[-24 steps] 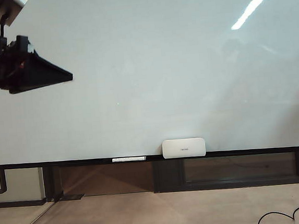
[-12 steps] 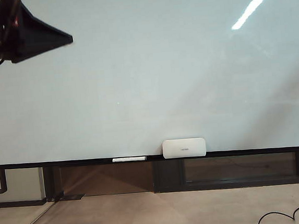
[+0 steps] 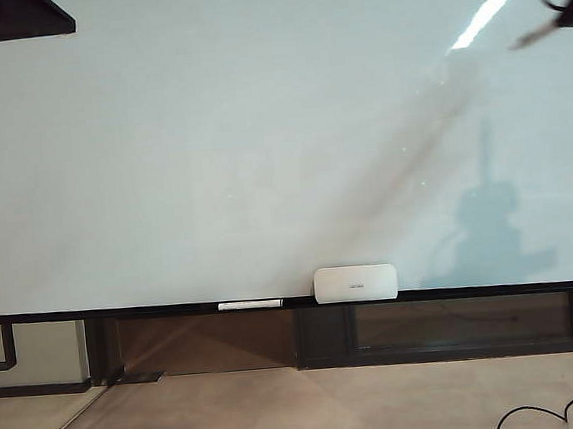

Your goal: Reach to the right to find the marker pen, pick it up, and write the number 12 on the whiteboard.

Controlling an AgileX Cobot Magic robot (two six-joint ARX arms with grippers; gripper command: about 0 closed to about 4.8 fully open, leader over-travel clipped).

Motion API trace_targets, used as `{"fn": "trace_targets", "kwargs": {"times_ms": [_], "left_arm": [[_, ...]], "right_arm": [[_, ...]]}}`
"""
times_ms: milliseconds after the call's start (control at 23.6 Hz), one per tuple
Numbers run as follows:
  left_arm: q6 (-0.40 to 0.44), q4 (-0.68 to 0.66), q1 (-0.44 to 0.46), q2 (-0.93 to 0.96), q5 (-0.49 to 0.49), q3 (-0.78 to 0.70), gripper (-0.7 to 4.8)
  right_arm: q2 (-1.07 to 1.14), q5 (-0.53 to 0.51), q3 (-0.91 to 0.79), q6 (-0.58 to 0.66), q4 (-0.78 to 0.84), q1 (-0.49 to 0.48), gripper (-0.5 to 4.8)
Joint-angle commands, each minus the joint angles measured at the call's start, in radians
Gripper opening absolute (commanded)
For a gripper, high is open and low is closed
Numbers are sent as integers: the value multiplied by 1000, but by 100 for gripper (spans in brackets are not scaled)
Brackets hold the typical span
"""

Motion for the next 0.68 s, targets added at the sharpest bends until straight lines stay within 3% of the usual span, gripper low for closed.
{"fn": "trace_targets", "kwargs": {"times_ms": [42, 212, 424, 679], "left_arm": [[21, 14, 1, -2, -20, 71, -5], [43, -5, 1, -3, -39, 120, -5], [123, -67, 1, -10, -52, 121, -5], [95, -23, 2, -73, 36, 121, -5]], "right_arm": [[7, 11, 3, 104, 30, 115, -2], [10, 15, 13, 98, 33, 224, -2], [95, 35, 142, 99, 11, 362, -2], [200, 53, 338, 96, -63, 415, -2]]}}
